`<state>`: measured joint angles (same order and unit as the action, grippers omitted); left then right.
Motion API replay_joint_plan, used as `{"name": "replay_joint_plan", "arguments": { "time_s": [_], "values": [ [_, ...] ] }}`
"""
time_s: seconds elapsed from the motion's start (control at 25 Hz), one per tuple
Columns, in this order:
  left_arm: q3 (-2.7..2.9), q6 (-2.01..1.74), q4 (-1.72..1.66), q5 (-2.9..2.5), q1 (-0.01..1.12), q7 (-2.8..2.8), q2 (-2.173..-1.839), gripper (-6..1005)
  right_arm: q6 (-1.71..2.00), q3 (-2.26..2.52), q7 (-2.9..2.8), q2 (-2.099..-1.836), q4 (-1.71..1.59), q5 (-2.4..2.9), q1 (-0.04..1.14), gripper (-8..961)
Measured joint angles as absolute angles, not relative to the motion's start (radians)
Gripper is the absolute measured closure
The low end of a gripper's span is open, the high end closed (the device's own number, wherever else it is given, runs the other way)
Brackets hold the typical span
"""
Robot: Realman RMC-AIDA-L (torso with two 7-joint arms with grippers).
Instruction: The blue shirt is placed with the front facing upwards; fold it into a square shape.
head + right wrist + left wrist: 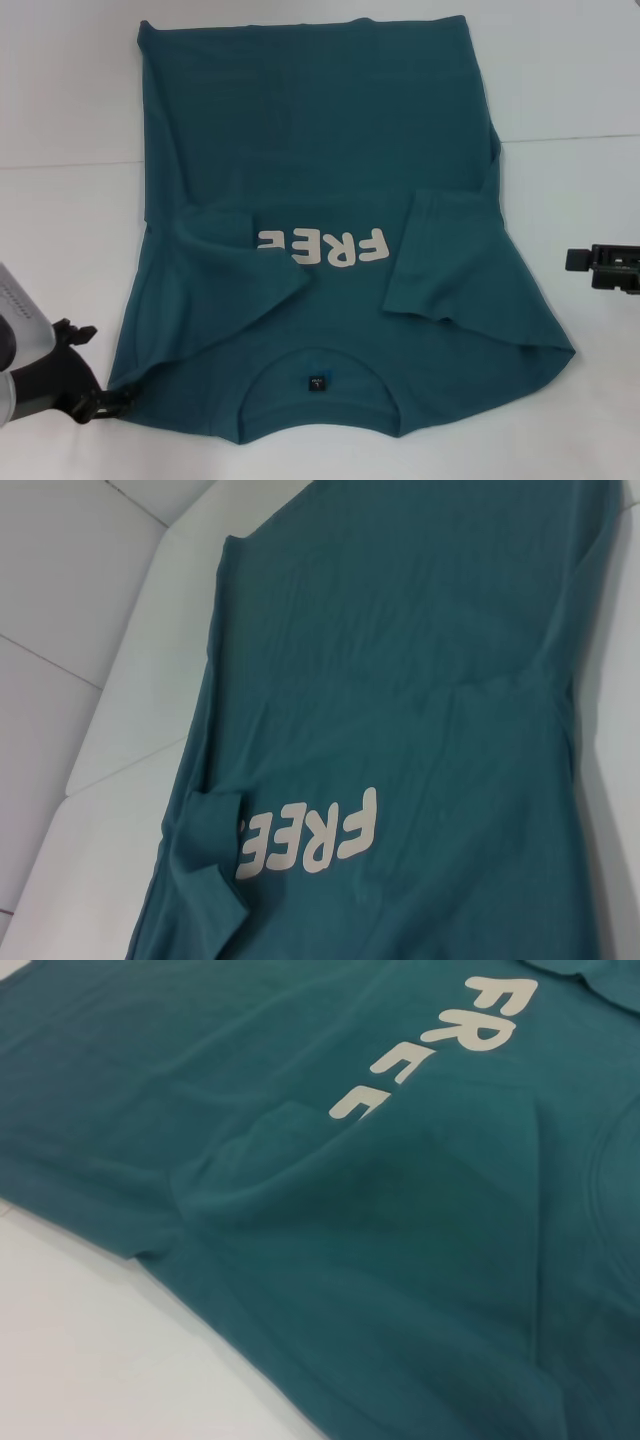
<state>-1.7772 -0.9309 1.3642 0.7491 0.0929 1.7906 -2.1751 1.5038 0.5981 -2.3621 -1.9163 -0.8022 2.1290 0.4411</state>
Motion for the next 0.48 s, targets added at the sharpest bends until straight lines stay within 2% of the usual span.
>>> {"name": "replay_joint_plan", "arguments": {
  "time_s": [0.48],
  "values": [
    [-1.745,-0.785,1.298,0.746,0.105,1.830,-2.175,78,1.511,0.597,-2.364,-1.922,-0.802,2.129,0.437,166]
  ]
}}
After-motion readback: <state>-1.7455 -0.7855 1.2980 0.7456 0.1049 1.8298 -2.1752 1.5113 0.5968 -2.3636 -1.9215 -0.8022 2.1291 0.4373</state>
